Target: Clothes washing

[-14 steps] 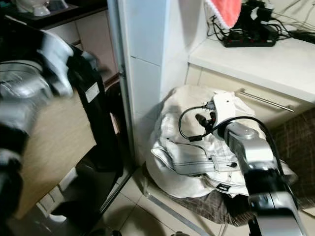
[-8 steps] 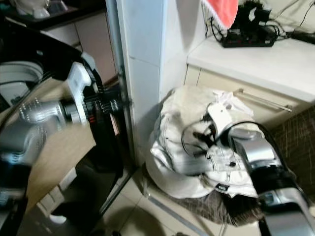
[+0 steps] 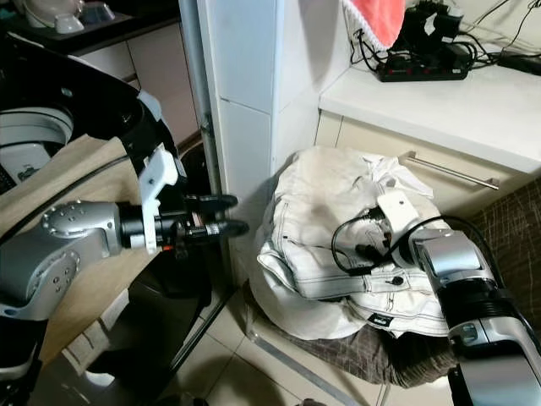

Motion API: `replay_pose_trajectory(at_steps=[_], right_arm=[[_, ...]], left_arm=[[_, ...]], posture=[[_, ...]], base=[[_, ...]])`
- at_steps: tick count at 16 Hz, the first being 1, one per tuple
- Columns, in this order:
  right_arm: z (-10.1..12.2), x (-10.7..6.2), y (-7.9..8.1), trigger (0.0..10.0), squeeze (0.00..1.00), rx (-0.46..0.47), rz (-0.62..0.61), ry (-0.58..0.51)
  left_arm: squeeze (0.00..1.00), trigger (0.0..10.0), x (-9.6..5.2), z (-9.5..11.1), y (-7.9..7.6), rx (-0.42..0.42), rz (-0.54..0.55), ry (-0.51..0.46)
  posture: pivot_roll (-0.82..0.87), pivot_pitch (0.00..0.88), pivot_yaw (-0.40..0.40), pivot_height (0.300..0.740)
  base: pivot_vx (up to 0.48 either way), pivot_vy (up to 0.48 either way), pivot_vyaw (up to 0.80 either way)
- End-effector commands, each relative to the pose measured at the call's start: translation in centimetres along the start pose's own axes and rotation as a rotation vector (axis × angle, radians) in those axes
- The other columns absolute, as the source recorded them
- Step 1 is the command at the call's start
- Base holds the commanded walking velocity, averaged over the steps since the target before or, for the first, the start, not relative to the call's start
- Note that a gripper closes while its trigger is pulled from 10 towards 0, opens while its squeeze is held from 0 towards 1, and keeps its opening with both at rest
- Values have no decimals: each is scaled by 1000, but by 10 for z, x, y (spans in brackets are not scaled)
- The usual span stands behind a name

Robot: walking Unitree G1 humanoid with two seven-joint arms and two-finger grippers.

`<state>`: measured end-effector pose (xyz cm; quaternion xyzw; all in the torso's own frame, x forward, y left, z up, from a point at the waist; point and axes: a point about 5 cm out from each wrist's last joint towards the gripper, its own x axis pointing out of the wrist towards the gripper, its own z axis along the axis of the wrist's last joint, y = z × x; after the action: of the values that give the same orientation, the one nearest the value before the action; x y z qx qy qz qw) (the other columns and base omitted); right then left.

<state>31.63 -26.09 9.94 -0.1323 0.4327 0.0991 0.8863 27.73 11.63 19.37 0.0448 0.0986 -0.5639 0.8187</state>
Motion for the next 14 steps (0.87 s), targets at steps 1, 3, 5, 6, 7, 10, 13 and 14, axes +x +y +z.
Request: replay_pose_trajectory(at_steps=[1,3,5,6,7,10,13,14], right_arm=[[-6,-1,-3,10000,251,-5,-30,61],[-8,0,-2,10000,0,23,-18,54],[-8,1,-2,0,0,53,-19,43],[-8,1,-1,0,0,57,-17,43],[-6,1,-1,0,0,72,-12,39],[-5,1,-1,0,0,89,-11,33],[-5,1,-1,0,0,126,0,21],[-5,1,-1,0,0,129,1,21]], left_arm=[[0,10000,1,-1,-5,-1,-20,15],[0,10000,2,0,-6,-3,-19,12],[0,10000,2,0,-6,-5,-13,11],[0,10000,2,1,-7,-6,-13,12],[0,10000,1,0,-8,-11,-15,20],[0,10000,2,-2,-11,-21,-31,29],[0,10000,3,-3,-12,-24,-33,32],[0,10000,3,-3,-12,-24,-33,33]], posture=[[-110,0,47,740],[-111,0,47,740],[-109,0,46,740],[-109,0,46,740],[-108,0,45,740],[-108,0,45,740],[-109,0,44,740],[-109,0,44,740]], base=[[0,0,0],[0,0,0],[0,0,0],[0,0,0],[0,0,0],[0,0,0],[0,0,0],[0,0,0]])
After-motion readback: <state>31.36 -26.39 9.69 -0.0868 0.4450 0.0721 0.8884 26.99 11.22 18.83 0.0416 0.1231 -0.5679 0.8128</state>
